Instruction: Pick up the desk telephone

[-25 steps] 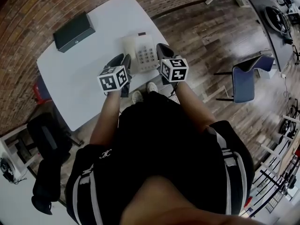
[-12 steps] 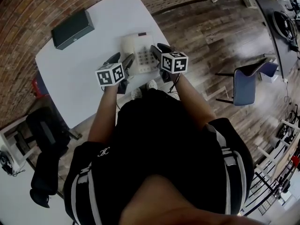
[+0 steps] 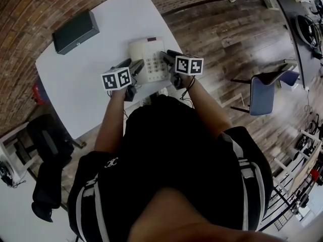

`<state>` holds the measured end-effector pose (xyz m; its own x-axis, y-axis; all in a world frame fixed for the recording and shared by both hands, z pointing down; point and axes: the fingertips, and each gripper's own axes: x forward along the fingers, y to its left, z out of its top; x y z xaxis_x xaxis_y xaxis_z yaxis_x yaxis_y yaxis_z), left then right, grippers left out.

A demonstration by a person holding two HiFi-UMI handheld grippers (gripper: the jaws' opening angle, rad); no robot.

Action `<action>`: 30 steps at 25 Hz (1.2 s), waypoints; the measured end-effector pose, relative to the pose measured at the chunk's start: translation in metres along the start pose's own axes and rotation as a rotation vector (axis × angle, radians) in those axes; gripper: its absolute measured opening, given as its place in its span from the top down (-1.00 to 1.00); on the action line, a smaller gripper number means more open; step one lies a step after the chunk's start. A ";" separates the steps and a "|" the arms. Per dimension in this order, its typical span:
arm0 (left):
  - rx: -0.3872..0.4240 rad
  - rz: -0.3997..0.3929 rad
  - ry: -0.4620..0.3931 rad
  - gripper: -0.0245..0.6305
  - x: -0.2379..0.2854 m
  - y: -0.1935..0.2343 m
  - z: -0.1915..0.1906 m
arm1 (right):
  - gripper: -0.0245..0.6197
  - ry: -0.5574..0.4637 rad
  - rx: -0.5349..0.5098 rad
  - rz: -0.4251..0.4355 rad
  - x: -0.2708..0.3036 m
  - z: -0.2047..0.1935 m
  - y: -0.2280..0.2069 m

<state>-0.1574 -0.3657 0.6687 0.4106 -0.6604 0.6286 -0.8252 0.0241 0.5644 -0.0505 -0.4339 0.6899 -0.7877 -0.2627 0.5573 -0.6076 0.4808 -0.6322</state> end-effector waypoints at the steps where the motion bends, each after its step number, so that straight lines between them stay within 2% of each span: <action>1: -0.003 -0.003 0.007 0.04 0.001 0.002 -0.001 | 0.44 0.001 0.010 0.009 0.001 0.001 0.000; 9: -0.139 -0.113 0.019 0.04 0.009 0.004 -0.005 | 0.44 0.024 0.041 0.046 0.010 0.001 0.002; 16: -0.174 -0.102 0.010 0.05 0.007 0.006 -0.004 | 0.50 0.023 0.061 0.016 0.007 0.001 0.002; 23: -0.125 -0.095 0.003 0.06 -0.001 -0.004 -0.003 | 0.50 0.009 0.054 -0.002 -0.005 0.003 0.009; 30: -0.024 -0.075 -0.071 0.06 -0.025 -0.027 0.019 | 0.51 -0.074 0.022 0.007 -0.026 0.022 0.031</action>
<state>-0.1523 -0.3642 0.6278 0.4416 -0.7128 0.5449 -0.7833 -0.0102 0.6215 -0.0513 -0.4309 0.6438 -0.7966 -0.3213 0.5120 -0.6038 0.4647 -0.6477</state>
